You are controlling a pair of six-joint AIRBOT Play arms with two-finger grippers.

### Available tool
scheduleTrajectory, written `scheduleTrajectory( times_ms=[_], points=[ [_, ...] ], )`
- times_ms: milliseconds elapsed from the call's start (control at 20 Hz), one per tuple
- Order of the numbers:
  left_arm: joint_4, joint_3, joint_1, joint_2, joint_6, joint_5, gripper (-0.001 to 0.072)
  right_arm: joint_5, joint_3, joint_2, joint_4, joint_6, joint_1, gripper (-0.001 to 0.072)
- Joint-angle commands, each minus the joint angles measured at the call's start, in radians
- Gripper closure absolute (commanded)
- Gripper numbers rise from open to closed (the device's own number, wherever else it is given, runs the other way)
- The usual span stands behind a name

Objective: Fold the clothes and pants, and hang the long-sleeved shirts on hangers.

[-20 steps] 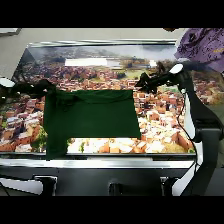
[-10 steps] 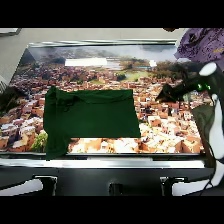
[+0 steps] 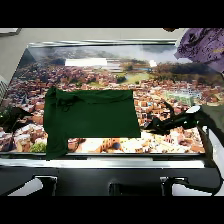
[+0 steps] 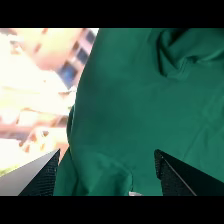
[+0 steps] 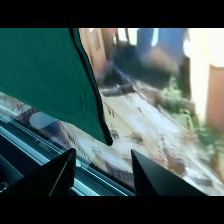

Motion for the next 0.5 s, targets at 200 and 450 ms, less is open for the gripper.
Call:
scheduleTrajectory(
  times_ms=[200, 450],
  points=[
    [0.0, -0.022, 0.003, 0.007, 0.005, 0.022, 0.0029, -0.188, -0.071, 0.001, -0.019, 0.046, 0.198, 0.0289],
    [0.039, -0.029, 0.003, 0.007, 0.013, 0.021, 0.0029, -0.187, -0.071, -0.001, 0.055, 0.05, 0.232, 0.0359]
  ],
)
